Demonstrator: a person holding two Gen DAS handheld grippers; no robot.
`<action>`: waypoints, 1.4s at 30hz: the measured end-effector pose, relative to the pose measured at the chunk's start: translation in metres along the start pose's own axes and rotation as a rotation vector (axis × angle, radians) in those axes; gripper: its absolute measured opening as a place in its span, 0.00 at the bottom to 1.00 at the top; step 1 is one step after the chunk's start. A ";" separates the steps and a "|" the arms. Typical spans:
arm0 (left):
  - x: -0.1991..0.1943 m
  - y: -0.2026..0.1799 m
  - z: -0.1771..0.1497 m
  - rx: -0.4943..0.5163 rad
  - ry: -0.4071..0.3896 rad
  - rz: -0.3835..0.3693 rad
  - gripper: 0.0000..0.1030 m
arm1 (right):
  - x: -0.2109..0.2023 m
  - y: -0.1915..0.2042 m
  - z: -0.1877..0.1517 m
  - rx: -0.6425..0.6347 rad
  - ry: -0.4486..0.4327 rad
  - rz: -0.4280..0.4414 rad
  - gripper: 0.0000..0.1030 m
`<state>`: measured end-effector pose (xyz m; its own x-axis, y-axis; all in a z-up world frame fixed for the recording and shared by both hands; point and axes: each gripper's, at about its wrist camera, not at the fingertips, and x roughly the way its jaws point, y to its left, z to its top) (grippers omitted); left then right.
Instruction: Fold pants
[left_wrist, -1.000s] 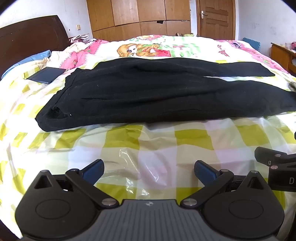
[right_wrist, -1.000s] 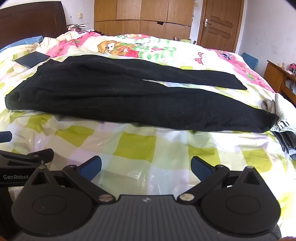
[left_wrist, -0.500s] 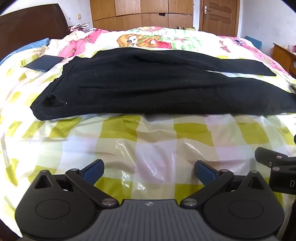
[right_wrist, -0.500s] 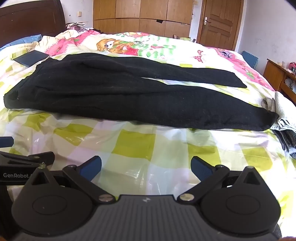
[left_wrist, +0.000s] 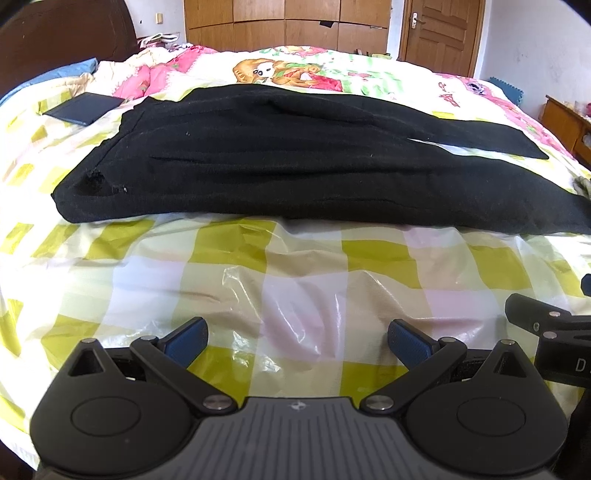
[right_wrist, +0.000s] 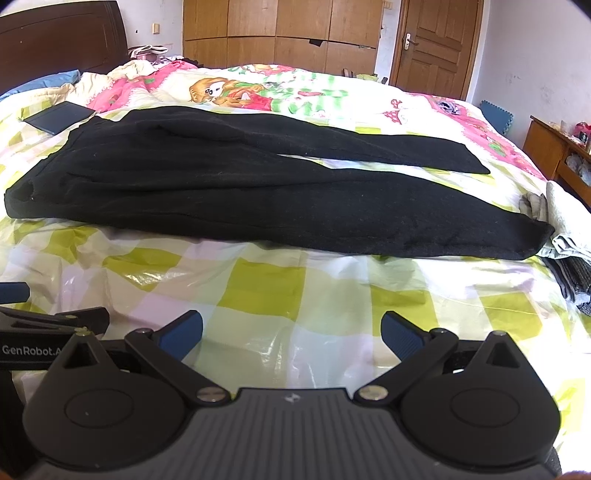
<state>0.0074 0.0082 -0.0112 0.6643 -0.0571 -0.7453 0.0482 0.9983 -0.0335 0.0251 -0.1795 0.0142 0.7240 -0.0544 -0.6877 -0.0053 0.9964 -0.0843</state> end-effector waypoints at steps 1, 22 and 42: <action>0.000 -0.001 0.000 0.004 -0.002 0.001 1.00 | 0.000 0.000 0.000 0.000 0.000 0.000 0.99; 0.002 -0.001 -0.002 0.020 0.001 -0.021 1.00 | -0.001 -0.001 0.001 0.003 -0.002 0.001 0.99; 0.006 -0.006 -0.001 0.110 -0.019 -0.059 1.00 | 0.000 -0.002 0.000 0.006 0.002 0.001 0.99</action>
<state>0.0102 0.0022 -0.0165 0.6716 -0.1174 -0.7315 0.1688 0.9856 -0.0032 0.0249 -0.1816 0.0143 0.7223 -0.0533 -0.6895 -0.0019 0.9969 -0.0789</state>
